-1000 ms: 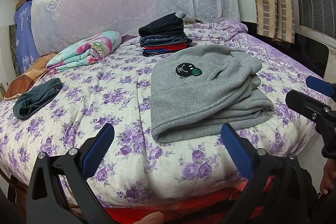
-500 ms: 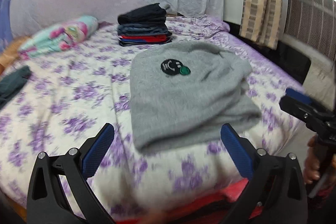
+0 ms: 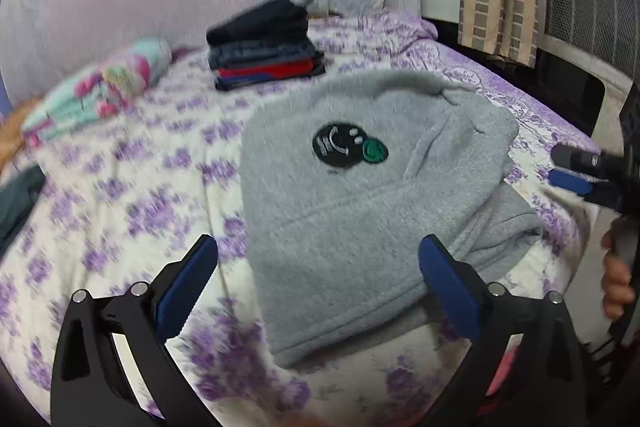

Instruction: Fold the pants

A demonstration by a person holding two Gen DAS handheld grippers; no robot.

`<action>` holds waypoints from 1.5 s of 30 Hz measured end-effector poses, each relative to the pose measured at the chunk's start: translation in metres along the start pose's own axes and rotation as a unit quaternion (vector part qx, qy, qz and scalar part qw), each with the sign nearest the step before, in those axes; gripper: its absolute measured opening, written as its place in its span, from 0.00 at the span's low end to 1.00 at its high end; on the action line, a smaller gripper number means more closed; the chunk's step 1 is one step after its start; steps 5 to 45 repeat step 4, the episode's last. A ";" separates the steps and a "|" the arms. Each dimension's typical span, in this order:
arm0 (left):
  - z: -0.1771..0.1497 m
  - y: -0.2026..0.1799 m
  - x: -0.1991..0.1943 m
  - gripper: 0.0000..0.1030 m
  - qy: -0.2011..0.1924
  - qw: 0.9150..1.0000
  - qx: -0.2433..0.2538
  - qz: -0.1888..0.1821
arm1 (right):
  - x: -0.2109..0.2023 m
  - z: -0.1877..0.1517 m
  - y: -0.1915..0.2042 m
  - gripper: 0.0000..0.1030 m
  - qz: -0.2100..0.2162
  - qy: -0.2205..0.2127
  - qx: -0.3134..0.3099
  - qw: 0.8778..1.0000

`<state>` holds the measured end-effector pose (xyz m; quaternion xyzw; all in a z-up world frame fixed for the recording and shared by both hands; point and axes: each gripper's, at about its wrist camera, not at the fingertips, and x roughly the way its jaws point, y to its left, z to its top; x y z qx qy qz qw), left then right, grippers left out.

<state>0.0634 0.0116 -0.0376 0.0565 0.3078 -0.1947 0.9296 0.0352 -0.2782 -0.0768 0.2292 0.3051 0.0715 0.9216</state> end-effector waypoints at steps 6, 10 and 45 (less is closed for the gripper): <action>0.006 0.010 0.006 0.95 0.015 1.000 -0.019 0.005 | 0.008 0.003 0.005 0.97 -0.003 0.008 -0.009 1.000; 0.006 0.010 0.006 0.95 0.015 1.000 -0.019 0.005 | 0.008 0.003 0.005 0.97 -0.003 0.008 -0.009 1.000; 0.006 0.010 0.006 0.95 0.015 1.000 -0.019 0.005 | 0.008 0.003 0.005 0.97 -0.003 0.008 -0.009 1.000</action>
